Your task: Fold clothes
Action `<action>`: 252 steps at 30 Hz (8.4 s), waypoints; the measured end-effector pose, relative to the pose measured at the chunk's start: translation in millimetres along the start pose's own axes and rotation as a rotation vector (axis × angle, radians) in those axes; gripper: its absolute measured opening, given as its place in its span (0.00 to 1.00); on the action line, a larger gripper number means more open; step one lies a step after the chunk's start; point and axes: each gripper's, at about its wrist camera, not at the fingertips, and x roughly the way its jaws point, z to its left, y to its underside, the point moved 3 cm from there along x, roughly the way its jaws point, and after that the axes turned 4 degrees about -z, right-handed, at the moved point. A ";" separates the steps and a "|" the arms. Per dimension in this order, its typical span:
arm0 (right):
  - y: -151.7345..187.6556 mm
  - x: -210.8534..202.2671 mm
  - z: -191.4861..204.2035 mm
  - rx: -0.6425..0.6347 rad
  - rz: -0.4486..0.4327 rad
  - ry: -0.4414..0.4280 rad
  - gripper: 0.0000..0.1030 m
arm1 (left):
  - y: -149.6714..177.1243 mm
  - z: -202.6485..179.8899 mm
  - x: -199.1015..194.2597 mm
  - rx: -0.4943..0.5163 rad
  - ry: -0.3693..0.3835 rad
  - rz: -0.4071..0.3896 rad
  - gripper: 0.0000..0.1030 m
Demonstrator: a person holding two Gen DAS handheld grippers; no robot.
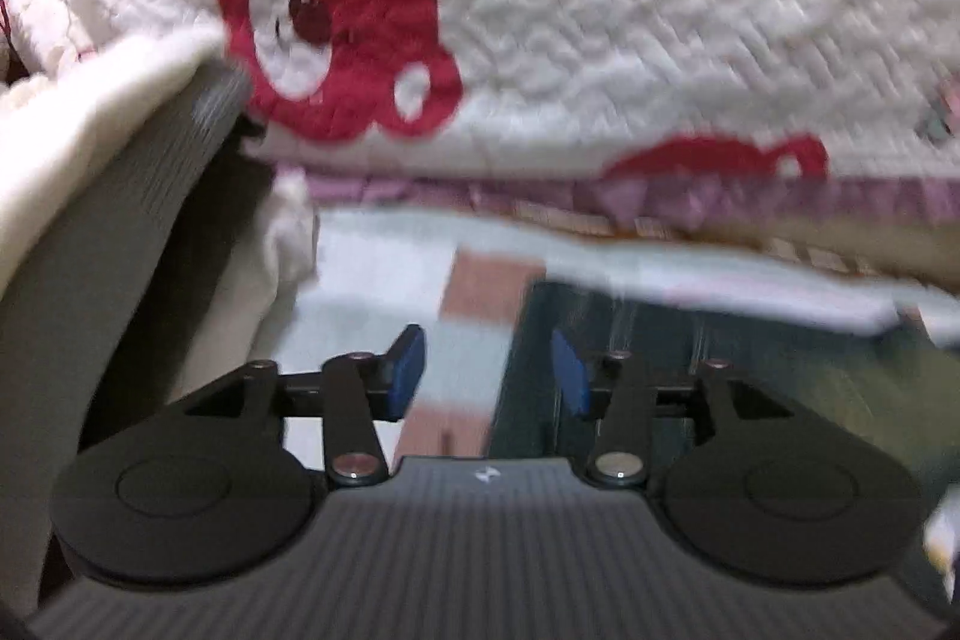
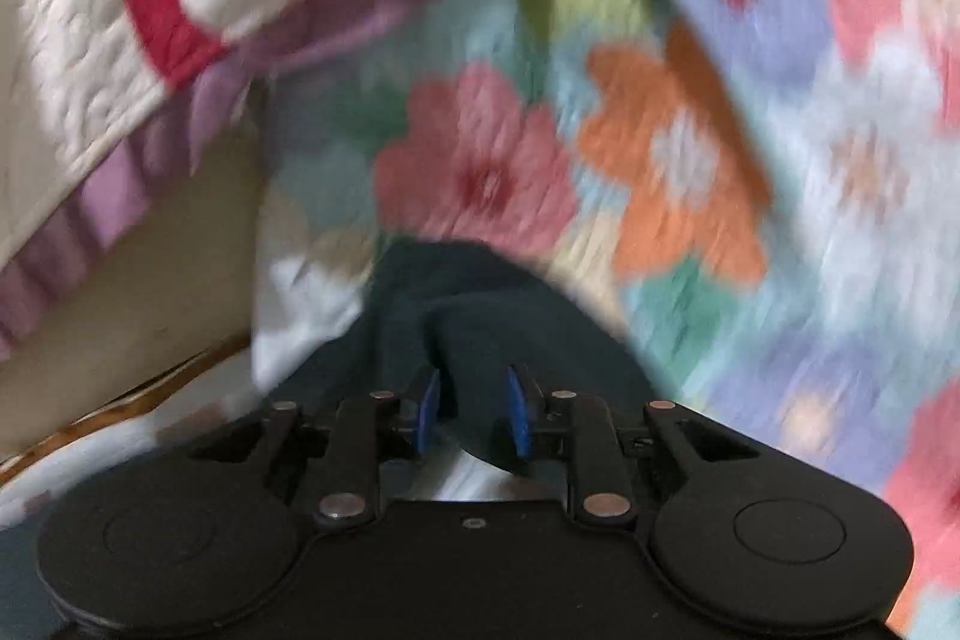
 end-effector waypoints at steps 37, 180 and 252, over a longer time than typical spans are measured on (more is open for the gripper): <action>302.7 -236.2 198.2 -0.713 0.461 -0.754 0.46 | 146.3 63.3 -76.2 -0.380 0.238 0.362 0.34; 82.4 -114.0 -176.7 0.051 -0.011 -0.223 0.53 | 149.0 43.9 -88.8 -0.343 -0.095 0.068 0.05; 94.2 -186.2 -249.3 -0.157 0.002 -0.117 0.09 | 146.5 24.1 -92.9 -0.298 0.042 0.112 0.06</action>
